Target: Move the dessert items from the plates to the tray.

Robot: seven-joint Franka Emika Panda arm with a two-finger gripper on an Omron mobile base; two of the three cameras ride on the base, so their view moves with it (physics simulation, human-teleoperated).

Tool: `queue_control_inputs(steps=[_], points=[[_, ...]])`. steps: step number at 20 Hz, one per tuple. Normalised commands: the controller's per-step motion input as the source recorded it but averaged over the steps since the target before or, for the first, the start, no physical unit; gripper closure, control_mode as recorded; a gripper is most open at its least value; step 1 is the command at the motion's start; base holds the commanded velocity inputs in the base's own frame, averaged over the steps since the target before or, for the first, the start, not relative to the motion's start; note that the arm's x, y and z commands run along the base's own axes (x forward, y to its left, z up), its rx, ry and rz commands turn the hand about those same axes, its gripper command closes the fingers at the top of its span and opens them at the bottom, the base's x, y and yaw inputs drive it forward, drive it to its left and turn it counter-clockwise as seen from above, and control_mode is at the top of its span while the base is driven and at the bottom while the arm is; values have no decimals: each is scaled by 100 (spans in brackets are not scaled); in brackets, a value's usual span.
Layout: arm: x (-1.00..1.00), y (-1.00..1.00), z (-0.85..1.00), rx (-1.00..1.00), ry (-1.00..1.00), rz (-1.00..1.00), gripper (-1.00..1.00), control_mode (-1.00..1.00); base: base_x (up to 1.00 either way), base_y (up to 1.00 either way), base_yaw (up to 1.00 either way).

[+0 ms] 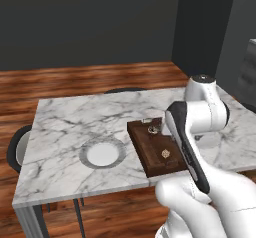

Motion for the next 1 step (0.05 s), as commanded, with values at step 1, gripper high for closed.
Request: queue_control_inputs(steps=[1], points=[[-33,0,26,0,-9,3,-100,-100,0,0,0]])
